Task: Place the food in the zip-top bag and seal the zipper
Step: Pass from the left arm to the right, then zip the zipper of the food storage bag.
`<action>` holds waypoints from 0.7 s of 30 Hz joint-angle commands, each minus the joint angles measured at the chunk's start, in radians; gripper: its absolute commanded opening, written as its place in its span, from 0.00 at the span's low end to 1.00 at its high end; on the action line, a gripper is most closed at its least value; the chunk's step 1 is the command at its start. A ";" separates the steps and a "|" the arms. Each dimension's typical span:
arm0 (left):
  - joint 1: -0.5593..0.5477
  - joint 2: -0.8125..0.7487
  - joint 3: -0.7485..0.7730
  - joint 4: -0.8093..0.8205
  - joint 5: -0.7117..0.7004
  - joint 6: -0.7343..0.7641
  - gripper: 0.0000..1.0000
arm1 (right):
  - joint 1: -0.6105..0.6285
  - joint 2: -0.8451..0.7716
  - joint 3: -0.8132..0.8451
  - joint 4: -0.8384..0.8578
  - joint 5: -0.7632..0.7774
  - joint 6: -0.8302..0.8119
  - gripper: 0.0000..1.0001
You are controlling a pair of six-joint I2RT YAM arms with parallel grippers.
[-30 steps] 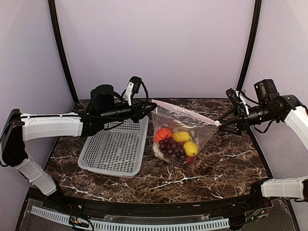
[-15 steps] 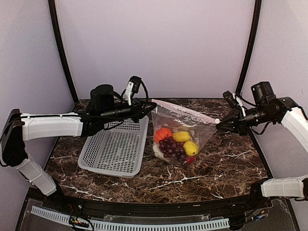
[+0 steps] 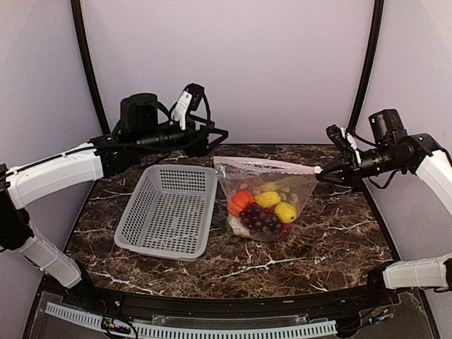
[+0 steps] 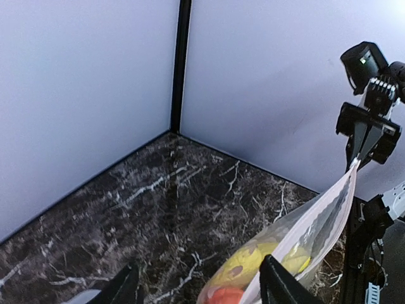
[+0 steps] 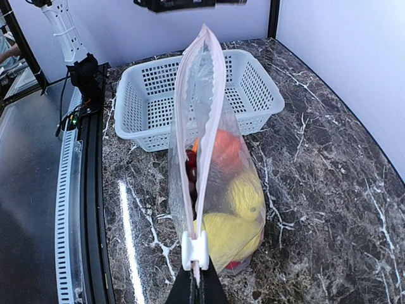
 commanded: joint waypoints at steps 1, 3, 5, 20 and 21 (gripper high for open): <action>-0.035 -0.033 0.261 -0.231 0.012 0.152 0.67 | 0.017 0.014 0.042 -0.022 0.007 -0.046 0.00; -0.063 0.051 0.372 -0.273 0.082 0.142 0.67 | 0.025 0.019 0.048 -0.017 0.004 -0.042 0.00; -0.103 0.145 0.476 -0.308 0.139 0.132 0.68 | 0.033 0.023 0.060 -0.020 0.001 -0.037 0.00; -0.232 0.509 0.859 -0.428 0.295 0.099 0.65 | 0.074 0.036 0.100 -0.062 0.024 -0.033 0.00; -0.234 0.511 0.859 -0.429 0.291 0.104 0.65 | 0.076 0.037 0.100 -0.062 0.024 -0.032 0.00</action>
